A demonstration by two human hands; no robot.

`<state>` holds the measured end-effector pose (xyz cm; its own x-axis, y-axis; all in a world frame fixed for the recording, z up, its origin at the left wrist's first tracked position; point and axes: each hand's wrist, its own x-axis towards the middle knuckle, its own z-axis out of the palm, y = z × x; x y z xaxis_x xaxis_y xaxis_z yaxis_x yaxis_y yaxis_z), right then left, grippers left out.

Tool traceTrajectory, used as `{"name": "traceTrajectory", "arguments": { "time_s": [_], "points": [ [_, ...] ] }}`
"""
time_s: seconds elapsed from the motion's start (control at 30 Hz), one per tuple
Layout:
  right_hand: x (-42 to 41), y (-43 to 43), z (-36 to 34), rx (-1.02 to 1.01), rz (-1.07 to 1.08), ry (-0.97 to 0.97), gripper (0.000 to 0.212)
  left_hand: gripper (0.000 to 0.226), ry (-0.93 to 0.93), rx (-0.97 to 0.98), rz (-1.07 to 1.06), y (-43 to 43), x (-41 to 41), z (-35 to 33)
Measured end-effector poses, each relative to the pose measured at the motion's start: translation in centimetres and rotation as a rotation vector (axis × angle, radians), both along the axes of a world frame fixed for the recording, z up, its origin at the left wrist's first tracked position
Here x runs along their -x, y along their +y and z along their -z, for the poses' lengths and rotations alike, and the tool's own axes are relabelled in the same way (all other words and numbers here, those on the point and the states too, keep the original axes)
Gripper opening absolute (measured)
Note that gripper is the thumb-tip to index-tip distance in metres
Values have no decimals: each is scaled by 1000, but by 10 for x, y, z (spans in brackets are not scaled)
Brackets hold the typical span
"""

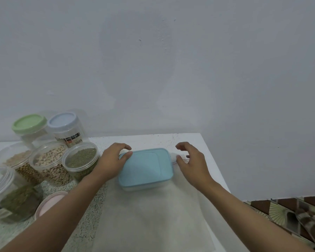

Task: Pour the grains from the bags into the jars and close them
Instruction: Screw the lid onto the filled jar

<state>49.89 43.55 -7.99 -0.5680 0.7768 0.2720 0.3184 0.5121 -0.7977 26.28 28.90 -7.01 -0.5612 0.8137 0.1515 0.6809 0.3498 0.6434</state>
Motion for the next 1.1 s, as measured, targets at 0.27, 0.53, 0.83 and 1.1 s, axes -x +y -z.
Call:
{"name": "traceTrajectory", "arguments": {
  "time_s": [0.27, 0.53, 0.83, 1.1],
  "points": [
    [32, -41, -57, 127, -202, 130, 15, 10, -7, -167, 5, -70, -13, -88],
    [94, -103, -80, 154, -471, 82, 14, 11, 51, -270, -127, -162, 32, -108],
    [192, -186, -69, 0, -761, -313, 7, 10, 235, -243, -210, -254, 114, -92],
    [263, -255, -41, -286, -726, -931, 33, 30, -186, -137, -64, -293, 183, -65]
  ]
}}
